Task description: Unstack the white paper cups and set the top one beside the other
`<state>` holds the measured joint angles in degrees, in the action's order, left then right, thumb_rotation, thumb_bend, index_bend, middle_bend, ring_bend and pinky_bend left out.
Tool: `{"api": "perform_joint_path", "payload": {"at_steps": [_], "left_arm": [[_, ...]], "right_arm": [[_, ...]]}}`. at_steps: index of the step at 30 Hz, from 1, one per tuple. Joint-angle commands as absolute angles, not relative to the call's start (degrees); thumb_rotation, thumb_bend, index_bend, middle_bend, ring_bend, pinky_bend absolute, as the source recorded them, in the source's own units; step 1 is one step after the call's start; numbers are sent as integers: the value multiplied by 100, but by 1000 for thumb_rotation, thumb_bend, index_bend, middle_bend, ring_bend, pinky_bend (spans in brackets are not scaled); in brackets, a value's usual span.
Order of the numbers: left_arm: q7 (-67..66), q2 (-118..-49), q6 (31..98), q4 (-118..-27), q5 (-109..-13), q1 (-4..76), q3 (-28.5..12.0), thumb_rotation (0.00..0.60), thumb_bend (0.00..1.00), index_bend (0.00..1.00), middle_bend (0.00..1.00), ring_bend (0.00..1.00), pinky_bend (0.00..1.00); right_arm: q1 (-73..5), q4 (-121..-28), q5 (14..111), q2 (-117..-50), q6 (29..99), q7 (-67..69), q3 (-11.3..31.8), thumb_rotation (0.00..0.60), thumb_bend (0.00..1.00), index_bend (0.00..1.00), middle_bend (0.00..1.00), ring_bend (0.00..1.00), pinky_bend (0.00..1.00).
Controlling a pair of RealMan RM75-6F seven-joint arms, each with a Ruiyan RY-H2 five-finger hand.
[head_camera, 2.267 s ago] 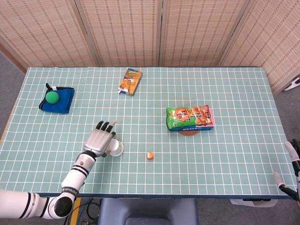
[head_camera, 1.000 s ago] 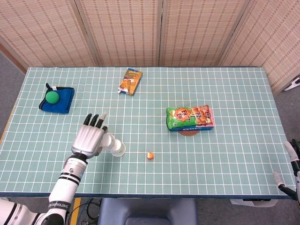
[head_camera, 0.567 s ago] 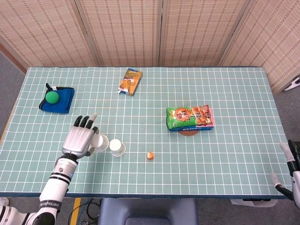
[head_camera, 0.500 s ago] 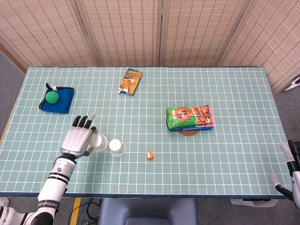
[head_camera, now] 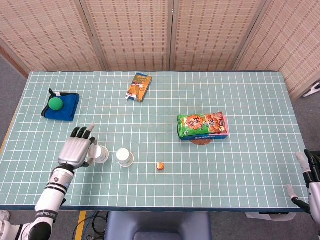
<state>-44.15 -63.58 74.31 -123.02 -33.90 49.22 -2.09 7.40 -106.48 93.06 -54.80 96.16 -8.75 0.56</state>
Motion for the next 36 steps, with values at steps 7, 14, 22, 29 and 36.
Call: {"api": "perform_joint_path", "payload": {"at_steps": [7, 14, 22, 29, 36], "left_arm": [[-3889, -6366, 6982, -11845, -3707, 4659, -129, 600, 295, 444, 0, 0, 0], [-3474, -6430, 6506, -11362, -3859, 4581, -169, 600, 295, 445, 0, 0, 0], [-3077, -6488, 6162, -10940, -4042, 4457, -184, 600, 295, 446, 0, 0, 0], [-2789, -6596, 5874, -10609, -4180, 4380, -187, 600, 295, 446, 0, 0, 0], [-2531, -6714, 5665, -10322, -4303, 4311, -215, 600, 295, 446, 0, 0, 0]], "right_arm": [[791, -10646, 9375, -5521, 9691, -943, 26, 600, 311, 7, 0, 0, 0], [777, -10648, 9326, -5550, 9661, -1009, 50, 600, 310, 8, 0, 0, 0], [757, -10655, 9267, -5575, 9613, -1075, 70, 600, 310, 8, 0, 0, 0], [733, -10668, 9207, -5584, 9564, -1118, 91, 600, 310, 7, 0, 0, 0], [745, -10662, 9217, -5577, 9593, -1095, 90, 600, 311, 8, 0, 0, 0]]}}
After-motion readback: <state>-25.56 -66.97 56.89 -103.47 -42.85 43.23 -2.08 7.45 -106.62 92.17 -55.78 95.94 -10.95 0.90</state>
